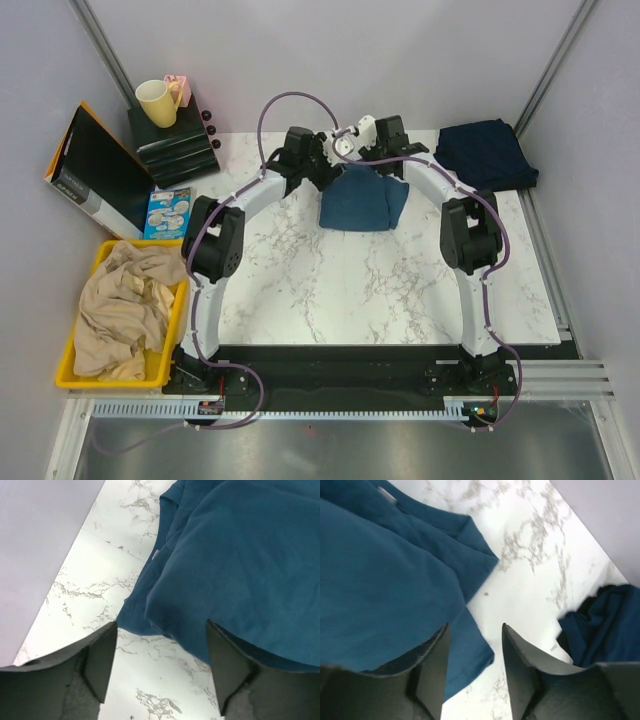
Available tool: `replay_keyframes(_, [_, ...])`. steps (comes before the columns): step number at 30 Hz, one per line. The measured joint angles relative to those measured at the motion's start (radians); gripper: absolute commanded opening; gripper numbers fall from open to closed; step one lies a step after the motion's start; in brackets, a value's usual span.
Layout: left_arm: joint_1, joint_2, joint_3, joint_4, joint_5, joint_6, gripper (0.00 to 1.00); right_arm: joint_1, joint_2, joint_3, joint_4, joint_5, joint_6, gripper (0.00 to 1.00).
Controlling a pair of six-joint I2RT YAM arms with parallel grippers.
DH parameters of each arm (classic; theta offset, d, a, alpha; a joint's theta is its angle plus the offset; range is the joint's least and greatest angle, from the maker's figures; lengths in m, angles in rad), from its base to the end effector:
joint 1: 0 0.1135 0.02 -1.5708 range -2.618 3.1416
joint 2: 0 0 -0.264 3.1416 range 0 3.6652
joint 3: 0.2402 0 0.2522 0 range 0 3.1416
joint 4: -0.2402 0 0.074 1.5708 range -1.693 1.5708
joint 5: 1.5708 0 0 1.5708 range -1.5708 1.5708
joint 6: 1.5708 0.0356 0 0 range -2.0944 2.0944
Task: Fold and stack the t-shirts
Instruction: Fold the tshirt
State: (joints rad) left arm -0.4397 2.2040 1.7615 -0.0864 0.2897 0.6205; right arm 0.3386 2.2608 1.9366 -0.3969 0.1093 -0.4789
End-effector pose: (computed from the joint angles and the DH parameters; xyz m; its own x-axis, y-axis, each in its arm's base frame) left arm 0.4631 -0.2291 0.2211 -0.0045 0.6179 -0.7862 0.7789 0.4952 0.3847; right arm 0.4932 0.1696 0.2237 -0.4361 -0.6392 -0.6334 -0.5114 0.7552 -0.4100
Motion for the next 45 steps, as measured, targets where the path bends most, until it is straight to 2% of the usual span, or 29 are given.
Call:
replay_keyframes(1, [-0.003,0.010,0.000,0.011,-0.013,0.000,0.86,-0.002,0.002,-0.003,0.003,0.018,-0.002,0.65])
replay_keyframes(2, [-0.009,0.020,0.000,0.021,-0.037,0.000,0.86,-0.005,0.005,-0.006,0.004,0.038,-0.003,0.67])
replay_keyframes(5, [-0.021,0.029,-0.025,0.043,-0.108,0.000,0.89,-0.009,0.017,-0.026,0.028,0.094,0.001,0.68])
replay_keyframes(8, [-0.025,0.021,-0.100,0.119,-0.171,0.000,0.89,-0.008,0.024,-0.035,0.038,0.127,0.003,0.64])
replay_keyframes(10, [-0.026,0.006,-0.160,0.163,-0.213,0.000,0.90,-0.006,0.026,-0.040,0.038,0.131,0.007,0.44])
replay_keyframes(11, [-0.027,-0.008,-0.196,0.183,-0.245,0.000,0.90,-0.006,0.026,-0.041,0.037,0.125,0.010,0.18])
replay_keyframes(13, [-0.031,-0.036,-0.246,0.218,-0.311,0.003,0.90,-0.006,0.025,-0.040,0.038,0.081,0.028,0.02])
replay_keyframes(14, [-0.033,-0.050,-0.262,0.227,-0.338,0.004,0.90,-0.006,0.024,-0.040,0.038,0.056,0.026,0.00])
replay_keyframes(20, [-0.038,-0.216,-0.386,0.274,-0.500,0.010,0.94,-0.016,0.024,0.000,-0.058,-0.182,0.031,0.00])
replay_keyframes(26, [-0.037,-0.420,-0.487,0.253,-0.555,0.027,0.93,-0.030,0.033,0.064,-0.087,-0.455,0.074,0.00])
replay_keyframes(30, [-0.037,-0.530,-0.549,0.175,-0.549,0.040,0.93,-0.045,0.143,0.221,-0.071,-0.685,0.162,0.00])
replay_keyframes(33, [-0.037,-0.591,-0.605,0.097,-0.548,0.056,0.93,-0.050,0.236,0.294,-0.022,-0.795,0.233,0.00])
replay_keyframes(37, [-0.037,-0.624,-0.645,-0.003,-0.550,0.074,0.93,-0.049,0.314,0.296,0.041,-0.869,0.318,0.00])
replay_keyframes(45, [-0.039,-0.628,-0.631,-0.118,-0.563,0.092,0.93,-0.037,0.370,0.295,0.168,-0.886,0.433,0.01])
